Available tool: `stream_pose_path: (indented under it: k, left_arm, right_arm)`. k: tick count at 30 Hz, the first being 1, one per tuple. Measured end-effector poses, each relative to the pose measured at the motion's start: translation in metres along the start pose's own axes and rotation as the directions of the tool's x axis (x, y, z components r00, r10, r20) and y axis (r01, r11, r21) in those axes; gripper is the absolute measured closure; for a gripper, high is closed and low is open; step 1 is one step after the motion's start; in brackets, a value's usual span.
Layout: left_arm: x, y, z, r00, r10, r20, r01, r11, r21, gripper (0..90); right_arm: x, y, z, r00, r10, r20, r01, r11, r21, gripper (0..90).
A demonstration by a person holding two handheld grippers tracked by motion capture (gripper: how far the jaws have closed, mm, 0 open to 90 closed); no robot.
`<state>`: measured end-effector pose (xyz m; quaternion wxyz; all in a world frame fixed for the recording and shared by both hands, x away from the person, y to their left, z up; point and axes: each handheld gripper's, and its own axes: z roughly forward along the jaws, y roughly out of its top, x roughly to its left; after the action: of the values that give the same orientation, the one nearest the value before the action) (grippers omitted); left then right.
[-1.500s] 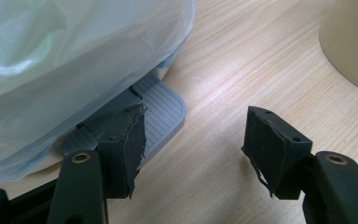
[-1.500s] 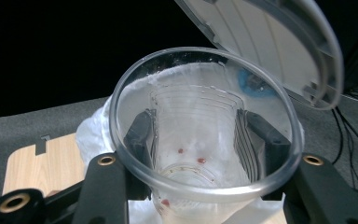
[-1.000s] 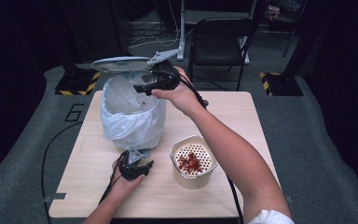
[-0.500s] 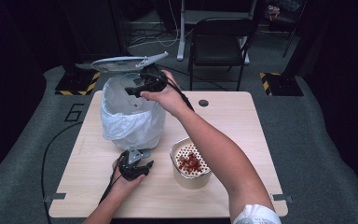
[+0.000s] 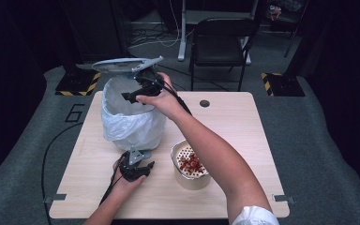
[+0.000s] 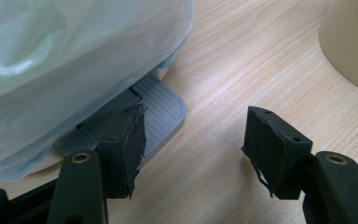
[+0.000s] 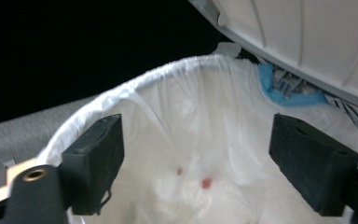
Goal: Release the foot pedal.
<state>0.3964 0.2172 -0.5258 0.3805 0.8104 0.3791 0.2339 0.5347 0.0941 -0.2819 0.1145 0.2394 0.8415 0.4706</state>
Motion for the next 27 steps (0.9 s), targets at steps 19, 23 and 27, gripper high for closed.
stream_pose_path:
  k: [19,23,27]
  left_arm:
    - [0.000,0.000,0.000,1.0000,0.000,-0.003,0.000,1.0000,0.001,38.4]
    - [0.000,0.000,0.000,1.0000,0.000,-0.003,0.000,1.0000,0.000,38.4]
    - [0.002,0.000,0.000,0.9999,-0.012,0.005,0.012,0.9999,-0.004,38.4]
  right_arm:
    - [0.002,-0.009,-0.021,0.9897,-0.138,0.036,0.139,0.990,-0.027,26.5]
    - [0.005,-0.010,-0.031,0.9907,-0.135,0.020,0.135,0.990,-0.034,27.5]
    - [0.010,-0.016,-0.047,0.9887,-0.149,-0.012,0.149,0.988,-0.030,30.2]
